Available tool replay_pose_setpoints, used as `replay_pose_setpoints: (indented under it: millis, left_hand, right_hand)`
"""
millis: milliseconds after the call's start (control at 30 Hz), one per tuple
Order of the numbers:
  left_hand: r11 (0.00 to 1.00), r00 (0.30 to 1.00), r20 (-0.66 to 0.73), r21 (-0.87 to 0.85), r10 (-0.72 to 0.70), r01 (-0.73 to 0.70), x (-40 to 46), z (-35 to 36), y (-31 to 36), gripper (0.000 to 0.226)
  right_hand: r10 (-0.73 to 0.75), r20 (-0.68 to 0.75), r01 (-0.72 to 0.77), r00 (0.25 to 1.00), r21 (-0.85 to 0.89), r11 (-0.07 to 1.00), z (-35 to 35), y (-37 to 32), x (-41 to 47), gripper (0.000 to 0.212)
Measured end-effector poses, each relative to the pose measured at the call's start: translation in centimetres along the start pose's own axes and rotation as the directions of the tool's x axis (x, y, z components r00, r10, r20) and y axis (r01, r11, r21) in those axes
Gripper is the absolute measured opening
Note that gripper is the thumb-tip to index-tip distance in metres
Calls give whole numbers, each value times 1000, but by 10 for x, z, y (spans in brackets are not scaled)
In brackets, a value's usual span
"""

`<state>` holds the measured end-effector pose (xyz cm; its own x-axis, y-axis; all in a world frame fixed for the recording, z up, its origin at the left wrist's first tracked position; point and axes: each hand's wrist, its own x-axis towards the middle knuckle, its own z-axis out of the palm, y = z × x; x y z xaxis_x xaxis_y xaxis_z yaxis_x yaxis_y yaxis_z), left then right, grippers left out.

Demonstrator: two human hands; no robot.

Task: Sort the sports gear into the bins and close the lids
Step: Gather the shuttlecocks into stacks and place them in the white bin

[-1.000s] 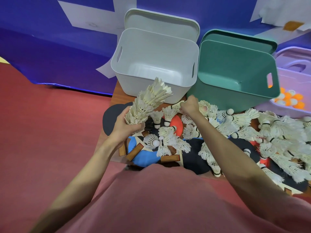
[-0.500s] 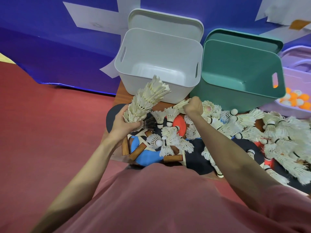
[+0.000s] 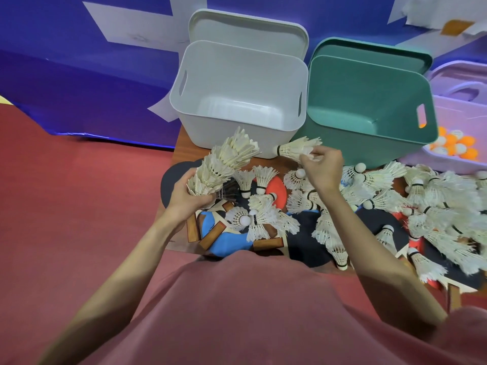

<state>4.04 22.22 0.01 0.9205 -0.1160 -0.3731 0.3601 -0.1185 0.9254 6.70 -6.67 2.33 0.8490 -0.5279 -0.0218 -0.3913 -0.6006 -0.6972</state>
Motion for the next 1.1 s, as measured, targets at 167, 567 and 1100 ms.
replay_pose_setpoints:
  millis: [167, 567, 1100]
  left_hand:
    - [998, 999, 32, 66, 2, -4, 4, 2, -2, 53]
    - [935, 979, 152, 307, 138, -180, 37, 11, 59, 59]
    - [758, 962, 231, 599, 144, -257, 170, 16, 182, 53]
  right_hand:
    - [-84, 51, 55, 995, 420, 906, -41, -28, -13, 22]
    - [-338, 454, 172, 825, 368, 914, -57, -36, 22, 23]
    - [-241, 477, 195, 845, 144, 970, -35, -85, 163, 56]
